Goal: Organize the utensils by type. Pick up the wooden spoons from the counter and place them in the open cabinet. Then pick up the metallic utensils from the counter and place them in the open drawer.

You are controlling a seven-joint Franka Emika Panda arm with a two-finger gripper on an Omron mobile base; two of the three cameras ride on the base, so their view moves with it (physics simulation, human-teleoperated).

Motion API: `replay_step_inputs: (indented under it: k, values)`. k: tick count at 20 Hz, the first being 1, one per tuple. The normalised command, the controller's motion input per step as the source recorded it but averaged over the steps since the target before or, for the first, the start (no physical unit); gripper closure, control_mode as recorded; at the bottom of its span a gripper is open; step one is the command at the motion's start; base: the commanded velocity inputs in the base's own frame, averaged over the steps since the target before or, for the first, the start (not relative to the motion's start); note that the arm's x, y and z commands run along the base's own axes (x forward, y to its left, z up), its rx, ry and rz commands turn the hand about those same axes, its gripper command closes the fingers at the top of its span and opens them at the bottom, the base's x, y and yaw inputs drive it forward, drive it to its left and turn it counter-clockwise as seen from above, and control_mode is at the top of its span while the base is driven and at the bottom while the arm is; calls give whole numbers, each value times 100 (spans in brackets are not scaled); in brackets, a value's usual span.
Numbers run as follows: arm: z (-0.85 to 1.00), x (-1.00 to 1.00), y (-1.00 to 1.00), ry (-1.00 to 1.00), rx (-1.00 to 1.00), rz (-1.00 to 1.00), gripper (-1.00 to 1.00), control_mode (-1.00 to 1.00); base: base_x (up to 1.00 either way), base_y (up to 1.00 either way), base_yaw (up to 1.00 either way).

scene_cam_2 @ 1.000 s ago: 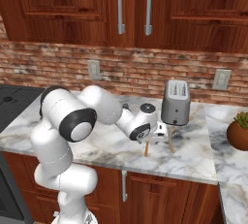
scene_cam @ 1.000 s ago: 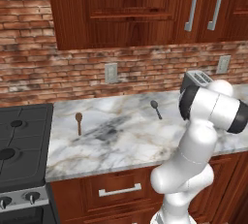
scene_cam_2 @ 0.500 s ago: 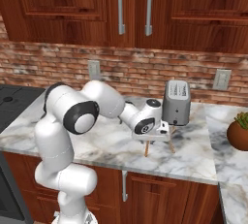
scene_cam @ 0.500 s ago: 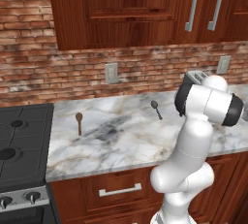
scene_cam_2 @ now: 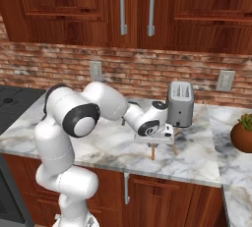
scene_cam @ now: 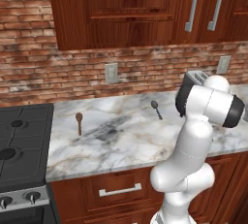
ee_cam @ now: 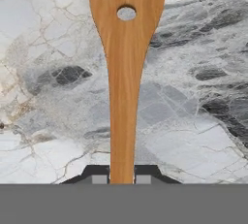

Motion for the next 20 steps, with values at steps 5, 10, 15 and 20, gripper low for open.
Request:
replay_step_inputs:
  k: [5,10,15,20]
  values:
    - [43,-53,9,-5,0,1,100,-100,0,0,0]
    - [100,-23,26,0,0,0,100,-100,0,0,0]
    - [100,-25,65,0,-7,0,100,-100,0,0,0]
    - [100,-68,78,0,-16,3,100,-100,0,0,0]
